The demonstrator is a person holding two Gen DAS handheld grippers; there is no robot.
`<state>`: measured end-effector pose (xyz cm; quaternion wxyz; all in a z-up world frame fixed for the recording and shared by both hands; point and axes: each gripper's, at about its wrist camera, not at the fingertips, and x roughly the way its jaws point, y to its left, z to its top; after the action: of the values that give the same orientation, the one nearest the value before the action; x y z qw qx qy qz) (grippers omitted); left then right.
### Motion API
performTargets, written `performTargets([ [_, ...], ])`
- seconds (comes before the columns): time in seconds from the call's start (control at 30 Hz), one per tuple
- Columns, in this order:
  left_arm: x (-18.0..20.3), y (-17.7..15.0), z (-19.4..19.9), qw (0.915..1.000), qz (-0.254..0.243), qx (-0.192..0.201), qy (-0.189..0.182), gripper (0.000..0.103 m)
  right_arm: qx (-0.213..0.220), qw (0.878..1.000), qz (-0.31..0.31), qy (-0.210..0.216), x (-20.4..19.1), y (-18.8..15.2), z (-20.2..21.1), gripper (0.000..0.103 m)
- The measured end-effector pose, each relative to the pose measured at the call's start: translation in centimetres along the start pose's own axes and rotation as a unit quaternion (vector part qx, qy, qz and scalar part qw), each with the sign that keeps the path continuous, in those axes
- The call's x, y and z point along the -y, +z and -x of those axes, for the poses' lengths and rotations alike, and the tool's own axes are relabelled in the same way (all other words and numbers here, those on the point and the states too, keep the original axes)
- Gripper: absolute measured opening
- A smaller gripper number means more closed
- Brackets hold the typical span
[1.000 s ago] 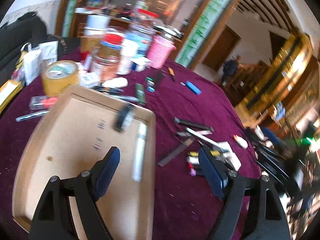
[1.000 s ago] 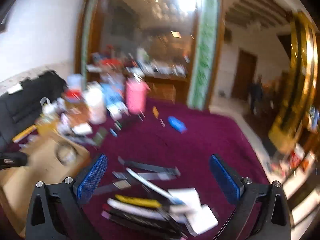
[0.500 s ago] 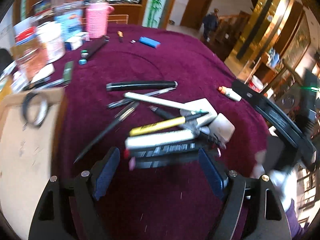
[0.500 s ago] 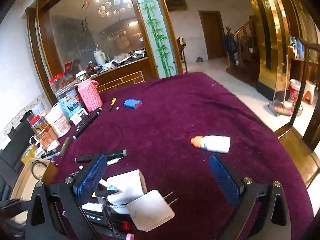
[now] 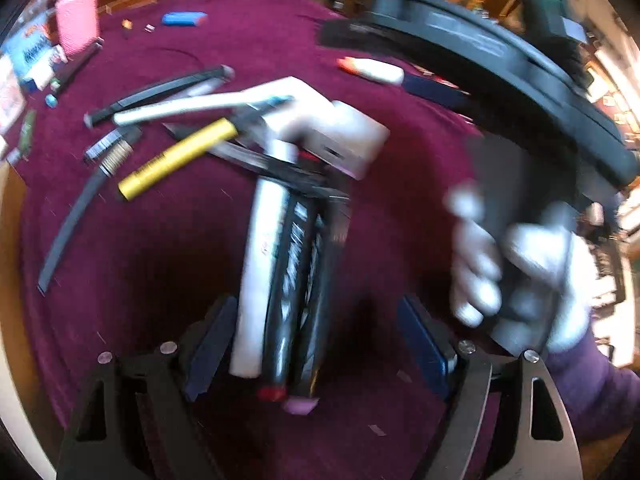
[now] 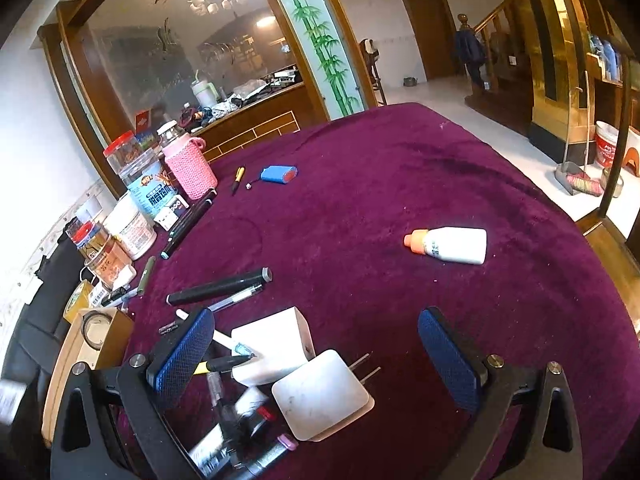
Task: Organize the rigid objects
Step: 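Move both tools back over the pile of pens, then grasp the white-and-blue marker with the left tool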
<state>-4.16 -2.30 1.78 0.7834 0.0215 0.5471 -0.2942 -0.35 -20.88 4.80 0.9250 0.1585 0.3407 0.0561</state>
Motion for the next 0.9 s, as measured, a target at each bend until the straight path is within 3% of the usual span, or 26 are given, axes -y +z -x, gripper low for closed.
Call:
performTargets([
  [0.17, -1.1, -0.4, 2.4, 0.9977, 0.018, 0.056, 0.033, 0.08, -0.002, 1.0, -0.004, -0.006, 0.2, -0.1, -0.1, 0.102],
  [0.27, -2.2, 0.1, 2.2, 0.9969, 0.04, 0.062, 0.029, 0.079, -0.008, 1.0, -0.006, -0.01, 0.4, -0.2, -0.4, 0.102],
  [0.33, -2.5, 0.3, 1.4, 0.9967, 0.037, 0.061, 0.041, 0.068, -0.013, 1.0, -0.006, -0.012, 0.4, -0.2, -0.6, 0.102],
  [0.37, -2.7, 0.3, 0.8, 0.9968, 0.039, 0.054, 0.044, 0.056, -0.014, 1.0, -0.006, -0.012, 0.4, -0.2, -0.7, 0.102],
  [0.4, -2.9, 0.4, 0.0, 0.9969, 0.047, 0.048, 0.042, 0.05, -0.016, 1.0, -0.006, -0.012, 0.4, -0.2, -0.7, 0.102],
  [0.53, -3.8, 0.2, 0.4, 0.9957, 0.065, 0.059, 0.029, 0.039, -0.022, 1.0, -0.007, -0.011, 0.4, -0.2, -1.0, 0.102],
  [0.83, -3.1, 0.8, 0.1, 0.9962, 0.043, 0.067, 0.036, 0.038, -0.026, 1.0, -0.006, -0.009, 0.3, -0.3, -1.1, 0.102],
  [0.9, -2.1, 0.8, -0.3, 0.9956, 0.03, 0.06, 0.066, 0.037, -0.03, 0.999, -0.006, -0.008, 0.2, -0.3, -1.3, 0.102],
])
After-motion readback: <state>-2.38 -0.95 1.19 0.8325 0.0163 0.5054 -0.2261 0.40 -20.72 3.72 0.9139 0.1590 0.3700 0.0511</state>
